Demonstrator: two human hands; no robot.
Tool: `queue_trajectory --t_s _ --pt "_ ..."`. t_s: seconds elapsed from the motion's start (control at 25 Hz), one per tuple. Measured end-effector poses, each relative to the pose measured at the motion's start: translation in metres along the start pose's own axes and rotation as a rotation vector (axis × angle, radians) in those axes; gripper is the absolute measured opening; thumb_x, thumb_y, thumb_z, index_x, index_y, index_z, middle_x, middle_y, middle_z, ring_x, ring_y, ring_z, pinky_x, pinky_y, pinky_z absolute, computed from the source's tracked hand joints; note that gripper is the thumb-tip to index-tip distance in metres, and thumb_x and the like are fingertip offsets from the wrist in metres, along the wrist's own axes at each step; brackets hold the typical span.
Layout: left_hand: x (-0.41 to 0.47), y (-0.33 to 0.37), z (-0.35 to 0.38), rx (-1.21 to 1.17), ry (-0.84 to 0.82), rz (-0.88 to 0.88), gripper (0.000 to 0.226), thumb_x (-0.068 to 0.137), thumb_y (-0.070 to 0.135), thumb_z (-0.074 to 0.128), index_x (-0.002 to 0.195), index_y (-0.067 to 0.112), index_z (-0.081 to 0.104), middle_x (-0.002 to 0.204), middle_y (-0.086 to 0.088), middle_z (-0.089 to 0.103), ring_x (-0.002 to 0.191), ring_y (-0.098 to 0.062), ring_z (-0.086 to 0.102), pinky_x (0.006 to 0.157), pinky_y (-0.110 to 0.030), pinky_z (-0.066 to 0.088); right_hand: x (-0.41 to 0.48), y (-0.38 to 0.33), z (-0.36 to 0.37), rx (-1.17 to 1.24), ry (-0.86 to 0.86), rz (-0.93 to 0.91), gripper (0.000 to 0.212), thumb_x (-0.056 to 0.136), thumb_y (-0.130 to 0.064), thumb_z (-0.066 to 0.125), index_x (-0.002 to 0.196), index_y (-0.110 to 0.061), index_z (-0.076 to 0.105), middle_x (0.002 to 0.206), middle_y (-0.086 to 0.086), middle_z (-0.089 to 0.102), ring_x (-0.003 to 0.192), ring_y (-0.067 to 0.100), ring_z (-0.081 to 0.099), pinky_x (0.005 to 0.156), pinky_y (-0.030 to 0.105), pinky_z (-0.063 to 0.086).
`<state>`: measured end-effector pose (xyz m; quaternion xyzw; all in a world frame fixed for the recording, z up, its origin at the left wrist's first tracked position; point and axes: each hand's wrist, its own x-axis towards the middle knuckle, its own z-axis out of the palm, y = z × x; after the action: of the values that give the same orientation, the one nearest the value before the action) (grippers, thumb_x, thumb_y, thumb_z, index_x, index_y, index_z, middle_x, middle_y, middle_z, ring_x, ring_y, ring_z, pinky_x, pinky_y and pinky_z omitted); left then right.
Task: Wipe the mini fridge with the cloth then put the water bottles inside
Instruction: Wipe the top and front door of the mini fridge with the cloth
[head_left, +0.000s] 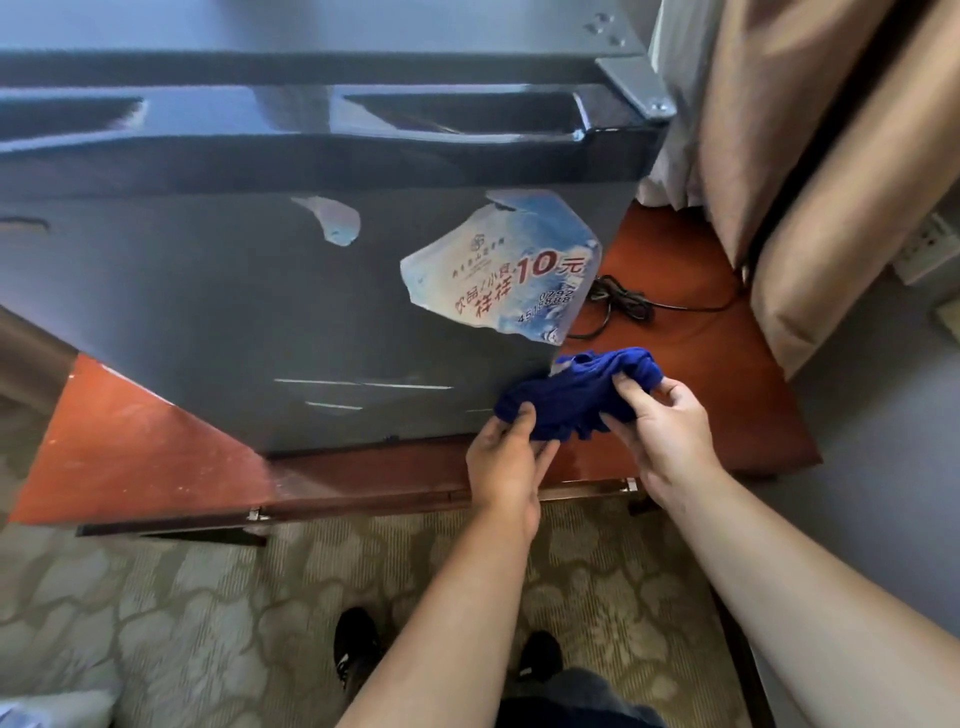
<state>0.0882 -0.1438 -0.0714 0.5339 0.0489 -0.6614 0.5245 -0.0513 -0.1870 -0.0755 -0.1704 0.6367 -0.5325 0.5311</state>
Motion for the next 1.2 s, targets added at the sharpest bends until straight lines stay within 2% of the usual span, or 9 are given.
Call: queue_trajectory --t_s 0.16,0.32,0.4,0.52,0.64,0.76,0.92,1.08,1.2 --pt "-0.003 0.026 -0.025 -0.039 0.078 0.033 0.009 0.097 0.009 0.067 0.102 0.016 0.066 0.105 -0.007 0.072 0.099 -0.024 0.071 0.088 -0.040 0.061 -0.013 0.015 0.029 -0.031 -0.056 0.024 0.027 0.087 -0.020 0.079 0.108 -0.016 0.062 0.122 0.015 0.070 0.107 0.022 0.072 0.074 0.033 0.062" --pt "0.005 0.069 -0.063 -0.004 0.099 0.048 0.016 0.101 0.004 0.058 0.109 0.009 0.071 0.117 -0.011 0.072 0.110 -0.028 0.068 0.079 -0.038 0.064 -0.037 0.041 0.054 0.109 0.033 0.106 0.040 0.094 -0.026 0.072 0.123 -0.004 0.058 0.125 0.015 0.069 0.110 0.023 0.071 0.079 0.038 0.064" --pt "0.008 0.090 -0.082 0.058 0.066 0.040 0.017 0.101 0.006 0.059 0.107 0.011 0.074 0.117 -0.009 0.073 0.110 -0.026 0.068 0.082 -0.037 0.064 -0.056 0.058 0.073 0.209 0.076 0.157 0.031 0.096 -0.025 0.069 0.115 -0.003 0.058 0.122 0.015 0.070 0.110 0.024 0.071 0.073 0.033 0.065" --pt "0.006 0.123 -0.124 0.174 0.085 0.071 0.016 0.101 0.014 0.060 0.103 0.023 0.074 0.114 0.001 0.074 0.113 -0.020 0.066 0.097 -0.042 0.056 -0.098 0.084 0.127 0.311 0.097 0.234 0.014 0.096 -0.020 0.069 0.097 -0.013 0.057 0.115 0.016 0.070 0.108 0.024 0.070 0.064 0.030 0.063" --pt "0.005 0.153 -0.172 0.215 0.081 0.034 0.018 0.100 0.033 0.060 0.116 0.030 0.068 0.123 0.001 0.073 0.117 -0.020 0.067 0.106 -0.050 0.049 -0.140 0.104 0.183 0.382 0.079 0.292 0.024 0.093 -0.017 0.072 0.114 -0.013 0.062 0.122 0.016 0.074 0.097 0.020 0.077 0.068 0.031 0.063" --pt "0.003 0.179 -0.210 0.058 -0.077 -0.029 0.044 0.099 0.041 0.060 0.138 0.022 0.056 0.131 -0.009 0.070 0.121 -0.029 0.068 0.104 -0.053 0.051 -0.174 0.120 0.225 0.391 0.034 0.317 0.026 0.092 -0.013 0.071 0.118 -0.009 0.063 0.113 0.015 0.077 0.089 0.019 0.079 0.068 0.031 0.062" --pt "-0.008 0.216 -0.229 -0.027 -0.064 -0.058 0.045 0.100 0.036 0.058 0.139 0.012 0.057 0.129 -0.017 0.070 0.122 -0.031 0.067 0.100 -0.043 0.054 -0.200 0.127 0.253 0.413 -0.063 0.317 0.031 0.092 -0.009 0.070 0.123 -0.005 0.064 0.122 0.021 0.073 0.110 0.031 0.073 0.080 0.039 0.064" --pt "-0.039 0.231 -0.219 0.083 0.002 0.166 0.034 0.102 0.025 0.058 0.133 0.011 0.058 0.122 -0.012 0.074 0.112 -0.026 0.073 0.099 -0.046 0.055 -0.214 0.107 0.258 0.380 -0.125 0.258 0.038 0.091 -0.011 0.072 0.124 0.006 0.059 0.122 0.024 0.071 0.108 0.031 0.074 0.080 0.040 0.063" --pt "-0.062 0.236 -0.197 0.095 -0.049 0.275 0.036 0.101 0.024 0.059 0.132 0.007 0.058 0.122 -0.012 0.075 0.114 -0.029 0.072 0.097 -0.046 0.055 -0.219 0.080 0.252 0.358 -0.148 0.157 0.044 0.090 -0.012 0.073 0.124 0.010 0.055 0.121 0.025 0.071 0.111 0.034 0.072 0.076 0.037 0.061"
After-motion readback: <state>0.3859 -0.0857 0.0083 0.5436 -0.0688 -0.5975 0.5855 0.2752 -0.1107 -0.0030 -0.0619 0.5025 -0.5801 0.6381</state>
